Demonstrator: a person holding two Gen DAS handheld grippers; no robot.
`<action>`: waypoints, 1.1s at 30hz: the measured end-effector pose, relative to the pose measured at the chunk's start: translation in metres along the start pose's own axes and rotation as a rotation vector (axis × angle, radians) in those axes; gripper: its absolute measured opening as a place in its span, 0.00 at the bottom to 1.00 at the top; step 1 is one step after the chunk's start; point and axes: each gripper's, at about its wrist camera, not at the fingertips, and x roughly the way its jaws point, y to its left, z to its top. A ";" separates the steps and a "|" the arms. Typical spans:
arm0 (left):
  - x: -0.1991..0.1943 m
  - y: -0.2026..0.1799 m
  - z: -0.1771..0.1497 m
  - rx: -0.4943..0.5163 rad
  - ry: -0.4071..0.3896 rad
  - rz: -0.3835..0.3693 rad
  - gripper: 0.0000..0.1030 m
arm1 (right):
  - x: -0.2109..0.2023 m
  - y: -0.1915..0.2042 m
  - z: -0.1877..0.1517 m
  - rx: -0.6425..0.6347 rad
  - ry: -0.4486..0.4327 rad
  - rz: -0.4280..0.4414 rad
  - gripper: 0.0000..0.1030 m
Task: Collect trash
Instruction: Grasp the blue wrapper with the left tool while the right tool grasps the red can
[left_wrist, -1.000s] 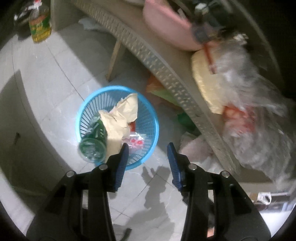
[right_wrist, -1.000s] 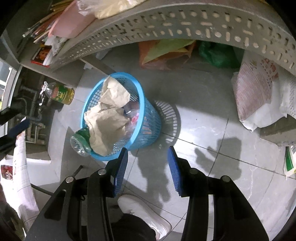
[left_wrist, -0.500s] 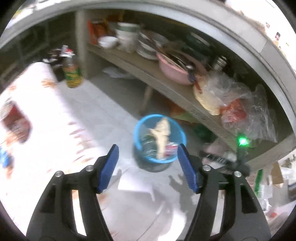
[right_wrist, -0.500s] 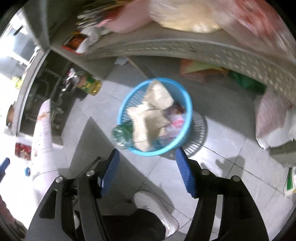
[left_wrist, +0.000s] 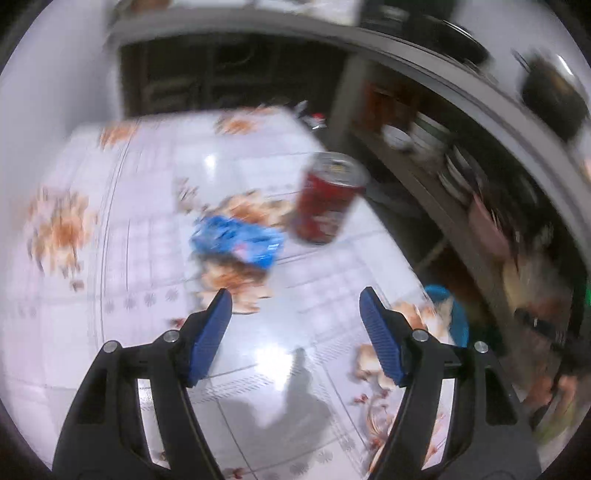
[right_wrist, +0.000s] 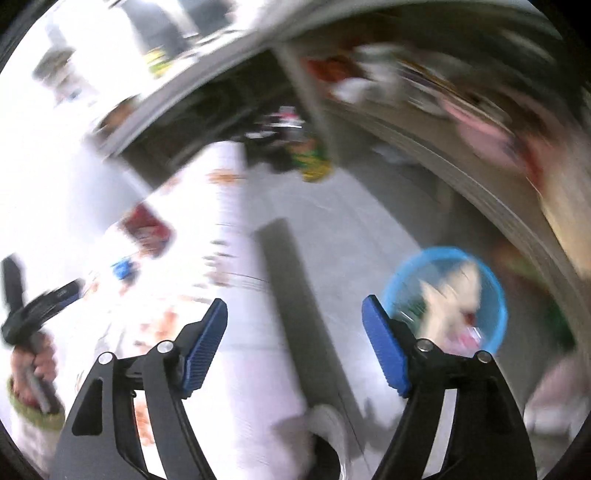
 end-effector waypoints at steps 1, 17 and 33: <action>0.008 0.015 0.006 -0.071 0.018 -0.017 0.66 | 0.004 0.016 0.007 -0.042 0.000 0.019 0.73; 0.104 0.066 0.046 -0.428 0.104 0.000 0.65 | 0.130 0.212 0.083 -0.449 0.077 0.098 0.75; 0.116 0.051 0.042 -0.162 0.100 0.119 0.39 | 0.195 0.233 0.091 -0.495 0.100 0.097 0.75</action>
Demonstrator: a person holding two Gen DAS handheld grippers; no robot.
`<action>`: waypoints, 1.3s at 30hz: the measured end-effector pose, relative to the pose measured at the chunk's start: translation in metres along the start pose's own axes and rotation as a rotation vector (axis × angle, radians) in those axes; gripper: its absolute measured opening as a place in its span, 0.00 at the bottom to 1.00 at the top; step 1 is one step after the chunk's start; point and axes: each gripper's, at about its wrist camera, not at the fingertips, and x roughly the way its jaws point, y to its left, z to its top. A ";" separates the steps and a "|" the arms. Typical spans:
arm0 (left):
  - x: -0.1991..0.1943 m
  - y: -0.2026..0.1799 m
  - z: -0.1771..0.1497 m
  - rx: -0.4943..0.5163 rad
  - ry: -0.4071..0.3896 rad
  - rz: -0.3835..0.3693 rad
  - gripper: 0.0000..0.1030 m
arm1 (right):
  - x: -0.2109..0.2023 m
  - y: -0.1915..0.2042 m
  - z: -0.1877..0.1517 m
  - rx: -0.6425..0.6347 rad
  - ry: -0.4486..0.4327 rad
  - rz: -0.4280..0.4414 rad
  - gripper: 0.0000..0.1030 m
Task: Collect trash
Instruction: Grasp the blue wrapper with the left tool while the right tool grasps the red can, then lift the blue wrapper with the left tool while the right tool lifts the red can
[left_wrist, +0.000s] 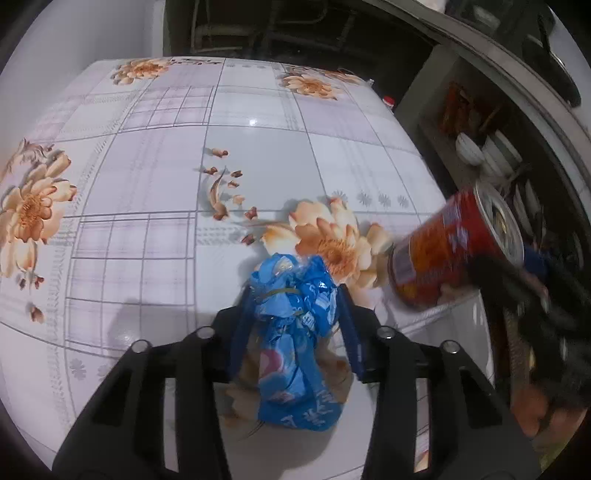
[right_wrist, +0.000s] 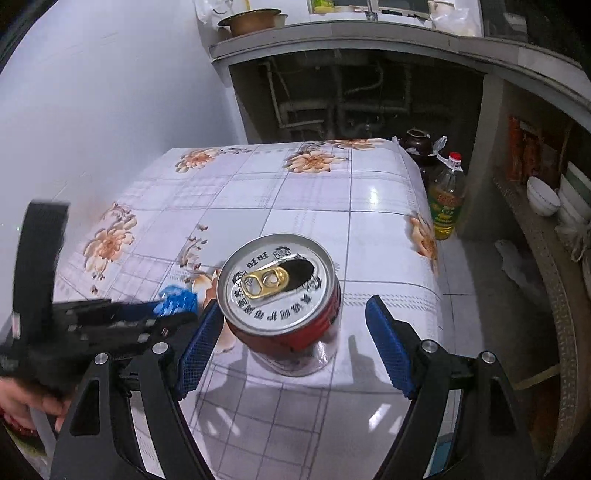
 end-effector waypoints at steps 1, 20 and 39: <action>-0.002 0.000 -0.003 0.013 -0.002 0.004 0.37 | 0.002 0.001 0.001 0.000 0.001 0.000 0.75; -0.066 -0.040 -0.139 0.242 0.022 -0.075 0.31 | -0.091 0.015 -0.104 -0.003 0.035 -0.023 0.64; -0.110 -0.056 -0.228 0.314 -0.027 -0.036 0.35 | -0.162 0.053 -0.191 0.046 0.029 -0.048 0.64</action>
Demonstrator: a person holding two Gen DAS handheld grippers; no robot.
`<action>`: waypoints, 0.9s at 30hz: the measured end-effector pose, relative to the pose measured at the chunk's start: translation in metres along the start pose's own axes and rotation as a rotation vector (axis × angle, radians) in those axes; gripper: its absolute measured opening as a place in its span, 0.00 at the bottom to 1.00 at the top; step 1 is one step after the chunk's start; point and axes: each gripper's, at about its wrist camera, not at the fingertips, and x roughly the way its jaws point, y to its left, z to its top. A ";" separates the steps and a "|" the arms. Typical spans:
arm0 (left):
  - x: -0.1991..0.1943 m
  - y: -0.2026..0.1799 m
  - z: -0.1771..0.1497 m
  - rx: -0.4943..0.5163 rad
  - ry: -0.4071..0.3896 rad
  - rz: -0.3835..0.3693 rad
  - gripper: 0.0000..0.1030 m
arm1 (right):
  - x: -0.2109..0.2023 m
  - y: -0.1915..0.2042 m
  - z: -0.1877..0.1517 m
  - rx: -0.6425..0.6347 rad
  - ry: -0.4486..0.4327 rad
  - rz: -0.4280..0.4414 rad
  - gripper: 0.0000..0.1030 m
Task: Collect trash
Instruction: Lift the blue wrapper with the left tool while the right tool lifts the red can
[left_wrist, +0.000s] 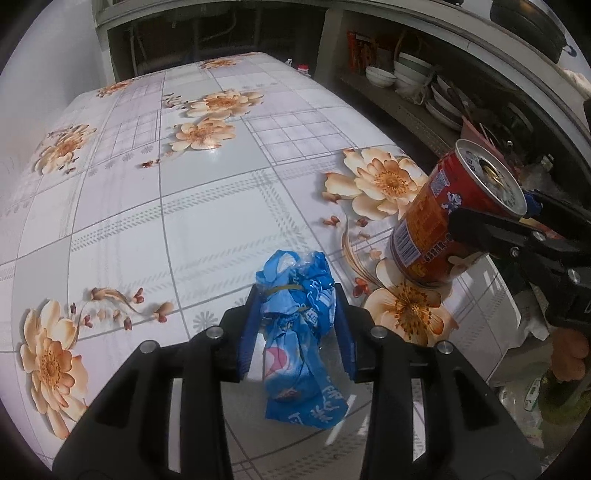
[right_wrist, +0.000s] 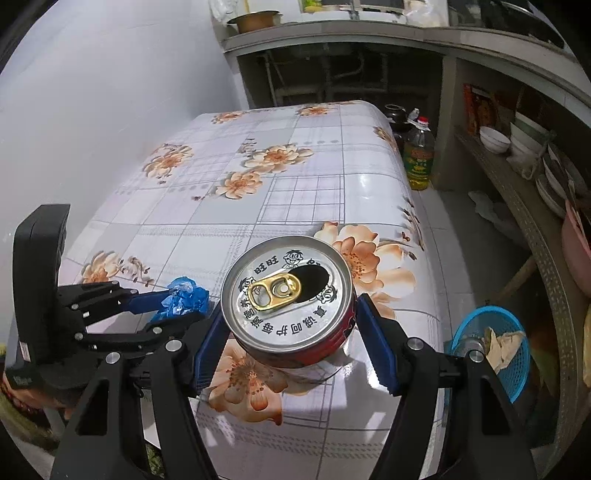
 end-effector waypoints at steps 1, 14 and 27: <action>0.001 0.000 0.002 0.004 0.001 -0.001 0.35 | 0.001 0.001 0.000 0.001 0.001 -0.004 0.64; -0.001 -0.001 -0.001 0.014 -0.002 0.007 0.32 | 0.008 0.008 0.002 -0.013 0.016 -0.042 0.65; -0.003 0.004 -0.001 -0.005 -0.007 -0.027 0.30 | 0.002 0.005 0.000 0.016 -0.003 -0.027 0.64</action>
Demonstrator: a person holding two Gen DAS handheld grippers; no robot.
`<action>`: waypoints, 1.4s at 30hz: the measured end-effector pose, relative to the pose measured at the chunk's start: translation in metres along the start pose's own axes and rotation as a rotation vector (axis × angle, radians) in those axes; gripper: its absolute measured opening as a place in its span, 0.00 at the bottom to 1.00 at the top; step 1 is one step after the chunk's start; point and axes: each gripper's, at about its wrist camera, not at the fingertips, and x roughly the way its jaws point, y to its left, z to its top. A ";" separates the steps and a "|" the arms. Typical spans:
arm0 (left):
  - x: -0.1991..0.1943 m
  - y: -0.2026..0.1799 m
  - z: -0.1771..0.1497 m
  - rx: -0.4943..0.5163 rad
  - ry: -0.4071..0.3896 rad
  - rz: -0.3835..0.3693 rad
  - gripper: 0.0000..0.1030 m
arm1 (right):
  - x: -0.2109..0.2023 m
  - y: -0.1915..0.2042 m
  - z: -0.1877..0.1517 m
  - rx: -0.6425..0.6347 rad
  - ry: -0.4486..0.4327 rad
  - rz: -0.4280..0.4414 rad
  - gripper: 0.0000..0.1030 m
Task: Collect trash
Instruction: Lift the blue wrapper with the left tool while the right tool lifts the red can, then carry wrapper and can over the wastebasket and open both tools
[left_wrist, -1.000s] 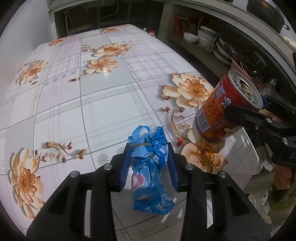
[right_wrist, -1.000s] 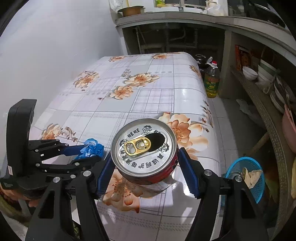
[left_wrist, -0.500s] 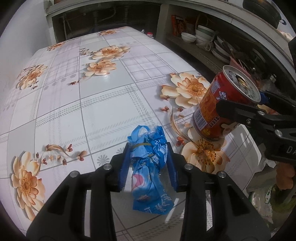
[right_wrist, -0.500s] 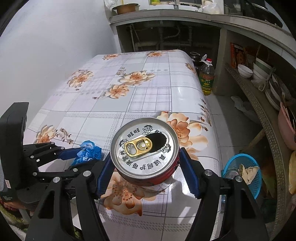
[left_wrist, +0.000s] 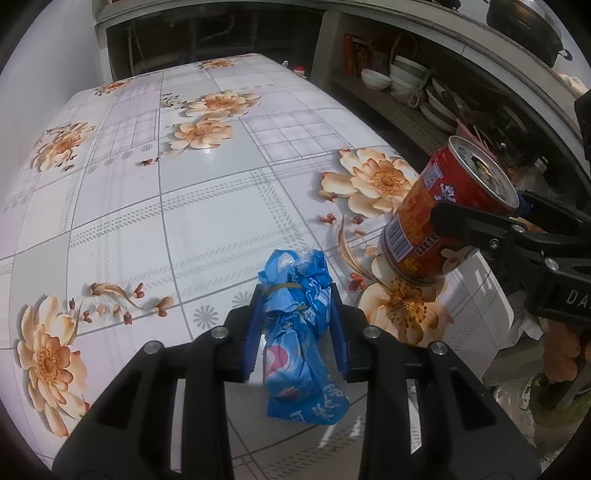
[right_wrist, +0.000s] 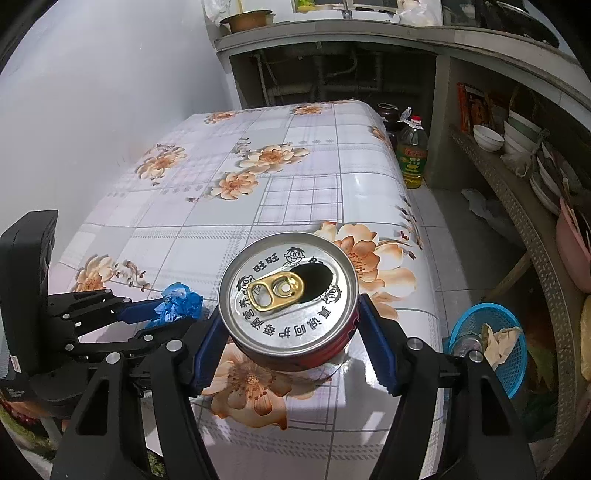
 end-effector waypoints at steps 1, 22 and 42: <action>0.000 -0.001 0.000 0.002 -0.002 -0.001 0.30 | 0.000 0.000 0.000 0.004 0.000 0.002 0.64; -0.005 -0.004 0.003 0.014 -0.020 0.010 0.29 | -0.007 -0.012 -0.002 0.063 -0.010 0.022 0.64; -0.020 -0.042 0.033 0.072 -0.076 -0.039 0.29 | -0.052 -0.053 -0.006 0.164 -0.124 0.018 0.64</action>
